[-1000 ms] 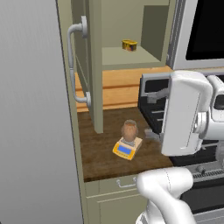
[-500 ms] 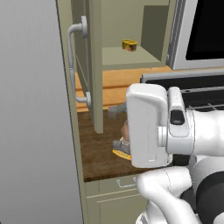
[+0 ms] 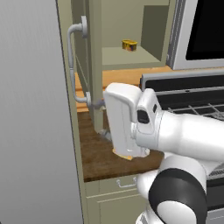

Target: Pick the honey bottle and place it on the digital scale for weighing, and close the cabinet.

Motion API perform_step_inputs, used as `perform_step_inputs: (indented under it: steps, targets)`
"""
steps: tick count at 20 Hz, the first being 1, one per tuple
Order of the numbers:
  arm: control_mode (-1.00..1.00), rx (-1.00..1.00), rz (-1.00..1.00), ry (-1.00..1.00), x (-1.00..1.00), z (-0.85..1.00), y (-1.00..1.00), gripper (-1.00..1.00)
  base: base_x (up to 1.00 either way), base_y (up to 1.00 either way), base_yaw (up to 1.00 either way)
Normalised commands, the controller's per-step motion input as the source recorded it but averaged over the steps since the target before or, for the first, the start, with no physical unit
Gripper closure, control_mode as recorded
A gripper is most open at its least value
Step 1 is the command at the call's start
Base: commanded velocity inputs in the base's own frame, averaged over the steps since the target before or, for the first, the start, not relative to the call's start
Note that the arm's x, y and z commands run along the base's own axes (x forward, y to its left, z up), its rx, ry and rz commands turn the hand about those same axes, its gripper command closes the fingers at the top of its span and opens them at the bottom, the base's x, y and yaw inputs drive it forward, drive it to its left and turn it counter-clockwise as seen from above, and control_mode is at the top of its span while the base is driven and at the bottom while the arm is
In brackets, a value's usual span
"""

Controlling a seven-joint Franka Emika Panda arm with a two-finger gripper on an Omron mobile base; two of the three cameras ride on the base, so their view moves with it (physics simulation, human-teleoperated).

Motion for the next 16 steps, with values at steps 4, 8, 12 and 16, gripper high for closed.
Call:
perform_step_inputs:
  steps: [4, 8, 12, 16]
  targets:
    - [-1.0, 0.01, -0.08, -0.01, 0.29, -0.17, 0.31, -1.0, 0.0, 0.0, 0.0]
    - [-1.0, 0.05, -0.06, 0.0, 0.16, -0.16, 0.31, -1.0, 0.0, 0.0, 0.0]
    - [-1.0, 0.04, -0.08, 0.0, 0.42, -0.01, 0.01, -1.0, 0.0, 0.0, 0.0]
    - [-1.0, 0.0, -0.11, 0.0, 0.88, -0.01, 0.0, -1.0, 0.0, 0.0, 0.0]
